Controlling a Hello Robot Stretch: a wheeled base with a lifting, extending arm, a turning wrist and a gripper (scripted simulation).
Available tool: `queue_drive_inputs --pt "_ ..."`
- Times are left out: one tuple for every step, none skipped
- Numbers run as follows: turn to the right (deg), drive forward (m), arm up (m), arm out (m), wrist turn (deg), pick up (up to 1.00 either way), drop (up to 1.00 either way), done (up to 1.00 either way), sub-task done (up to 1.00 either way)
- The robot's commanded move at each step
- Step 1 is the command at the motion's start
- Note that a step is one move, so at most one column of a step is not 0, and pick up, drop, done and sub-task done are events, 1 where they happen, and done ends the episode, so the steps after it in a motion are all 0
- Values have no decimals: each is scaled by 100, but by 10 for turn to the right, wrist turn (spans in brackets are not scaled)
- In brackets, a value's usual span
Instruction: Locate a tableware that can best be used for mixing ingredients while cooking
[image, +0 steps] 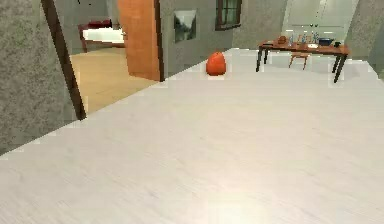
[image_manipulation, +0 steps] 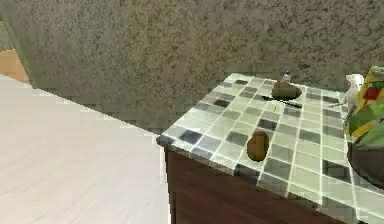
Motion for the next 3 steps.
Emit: queue_drive_inputs --pt "240 0 0 0 0 0 0 0 0" --pt "0 100 0 0 0 0 0 0 0" --pt "30 0 0 0 0 0 0 0 0"
